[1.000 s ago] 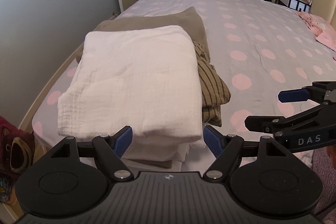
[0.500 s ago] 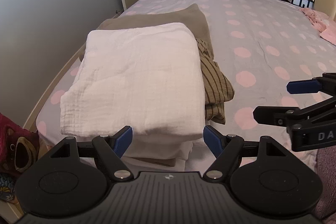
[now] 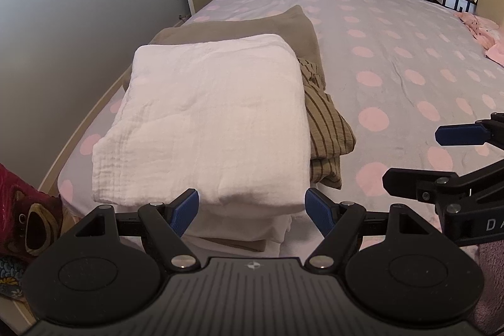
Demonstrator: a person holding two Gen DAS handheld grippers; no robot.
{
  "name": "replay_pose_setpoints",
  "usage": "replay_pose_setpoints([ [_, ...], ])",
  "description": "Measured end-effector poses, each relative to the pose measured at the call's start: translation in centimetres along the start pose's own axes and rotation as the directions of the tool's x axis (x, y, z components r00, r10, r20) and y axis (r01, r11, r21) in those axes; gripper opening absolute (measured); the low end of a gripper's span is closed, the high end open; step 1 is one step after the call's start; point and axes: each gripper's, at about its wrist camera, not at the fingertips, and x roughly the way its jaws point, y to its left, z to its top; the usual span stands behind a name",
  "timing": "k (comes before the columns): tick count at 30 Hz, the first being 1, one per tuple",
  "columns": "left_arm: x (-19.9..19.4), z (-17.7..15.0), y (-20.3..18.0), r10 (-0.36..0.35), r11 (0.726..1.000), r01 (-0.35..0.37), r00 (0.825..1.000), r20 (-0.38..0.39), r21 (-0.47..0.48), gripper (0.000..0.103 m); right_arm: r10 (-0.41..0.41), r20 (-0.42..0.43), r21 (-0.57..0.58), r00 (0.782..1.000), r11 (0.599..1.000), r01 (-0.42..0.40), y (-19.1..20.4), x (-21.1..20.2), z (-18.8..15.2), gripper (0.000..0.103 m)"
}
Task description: Fold clothes
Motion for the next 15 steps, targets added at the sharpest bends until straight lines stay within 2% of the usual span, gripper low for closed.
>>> replay_pose_setpoints([
  [15,0.21,0.08,-0.31,0.001,1.000,-0.001,1.000,-0.007,0.015,0.074,0.004,0.002,0.000,1.000,1.000,-0.004,0.05,-0.06,-0.11,0.096],
])
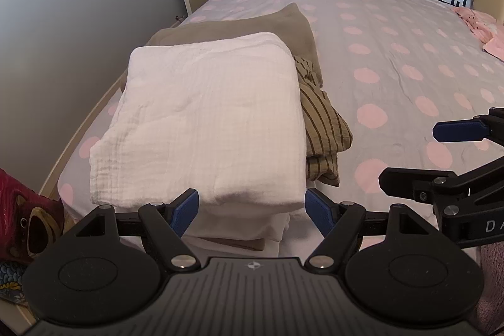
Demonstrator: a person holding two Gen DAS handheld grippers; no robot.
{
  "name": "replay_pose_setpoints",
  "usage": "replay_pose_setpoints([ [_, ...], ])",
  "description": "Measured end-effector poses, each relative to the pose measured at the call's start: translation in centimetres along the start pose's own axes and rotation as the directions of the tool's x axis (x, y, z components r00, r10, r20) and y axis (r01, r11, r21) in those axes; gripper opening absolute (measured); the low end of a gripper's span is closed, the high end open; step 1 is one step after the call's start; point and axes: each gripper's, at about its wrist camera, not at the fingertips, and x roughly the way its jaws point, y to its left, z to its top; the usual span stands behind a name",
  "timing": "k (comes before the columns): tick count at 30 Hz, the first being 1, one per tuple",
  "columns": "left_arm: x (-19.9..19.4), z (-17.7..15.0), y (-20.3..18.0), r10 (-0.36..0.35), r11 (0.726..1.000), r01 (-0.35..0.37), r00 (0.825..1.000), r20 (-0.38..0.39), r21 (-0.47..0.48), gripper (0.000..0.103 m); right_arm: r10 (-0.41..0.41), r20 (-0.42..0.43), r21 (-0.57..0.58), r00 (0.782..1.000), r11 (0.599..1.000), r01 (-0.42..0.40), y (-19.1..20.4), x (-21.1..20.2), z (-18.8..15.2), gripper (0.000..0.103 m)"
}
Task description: Fold clothes
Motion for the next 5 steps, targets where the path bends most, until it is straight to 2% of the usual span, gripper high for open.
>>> replay_pose_setpoints([
  [5,-0.31,-0.01,0.03,-0.005,1.000,0.006,1.000,0.011,-0.008,0.073,-0.002,-0.002,0.003,1.000,1.000,0.002,-0.08,0.05,-0.10,0.096],
])
